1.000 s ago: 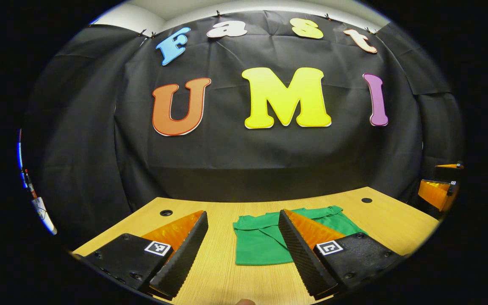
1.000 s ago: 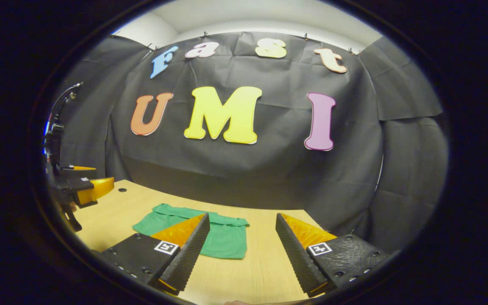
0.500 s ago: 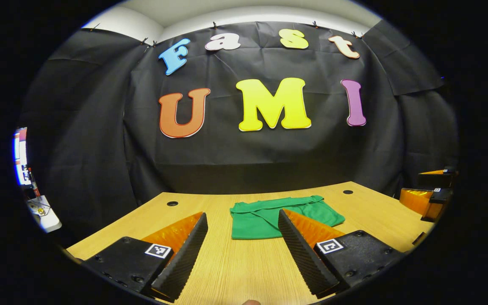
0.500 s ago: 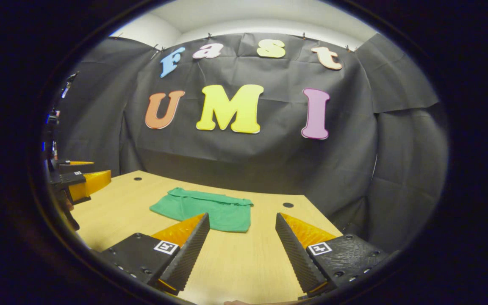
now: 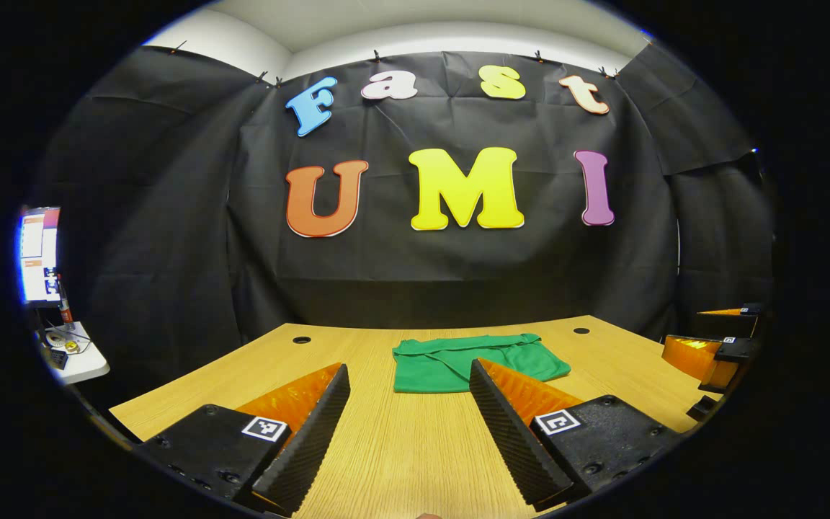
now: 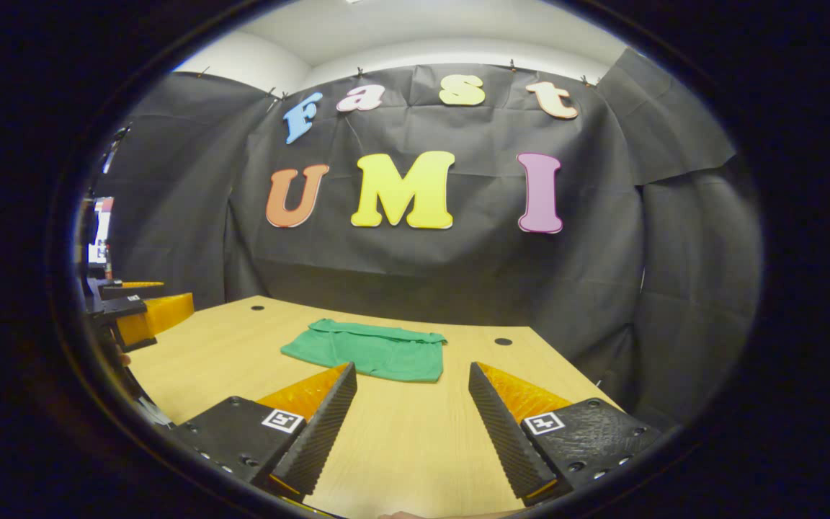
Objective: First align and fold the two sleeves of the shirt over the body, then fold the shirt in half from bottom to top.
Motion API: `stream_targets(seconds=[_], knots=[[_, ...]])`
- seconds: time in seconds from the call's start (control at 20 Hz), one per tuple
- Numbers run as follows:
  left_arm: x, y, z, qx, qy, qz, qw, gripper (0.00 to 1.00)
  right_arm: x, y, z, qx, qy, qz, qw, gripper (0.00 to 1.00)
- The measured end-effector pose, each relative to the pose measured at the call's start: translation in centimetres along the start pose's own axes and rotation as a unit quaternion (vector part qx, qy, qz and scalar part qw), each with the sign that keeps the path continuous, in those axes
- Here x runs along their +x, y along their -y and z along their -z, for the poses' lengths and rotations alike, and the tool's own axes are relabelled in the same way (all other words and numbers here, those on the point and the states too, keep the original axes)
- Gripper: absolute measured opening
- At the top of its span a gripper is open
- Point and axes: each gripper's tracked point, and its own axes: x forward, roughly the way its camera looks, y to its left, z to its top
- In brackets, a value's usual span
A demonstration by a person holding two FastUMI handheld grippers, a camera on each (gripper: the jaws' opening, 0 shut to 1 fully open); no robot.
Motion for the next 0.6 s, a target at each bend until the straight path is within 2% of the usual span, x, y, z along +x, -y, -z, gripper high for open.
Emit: stream_targets(seconds=[0.3,0.5,0.6], knots=[[-2.6,-0.7,0.0,0.004,0.012,0.005,1.000,1.00,-3.5,0.2,1.0,-0.015,0.008,0.013,1.000,0.95],[-2.6,-0.3,0.0,0.007,0.011,0.013,1.000,1.00,-3.6,0.8,0.7,-0.017,0.014,0.024,0.999,0.95],[-2.7,-0.2,0.7,-0.007,0.003,0.017,1.000,1.00,-3.7,0.4,1.2,-0.016,0.009,0.020,1.000,0.95]])
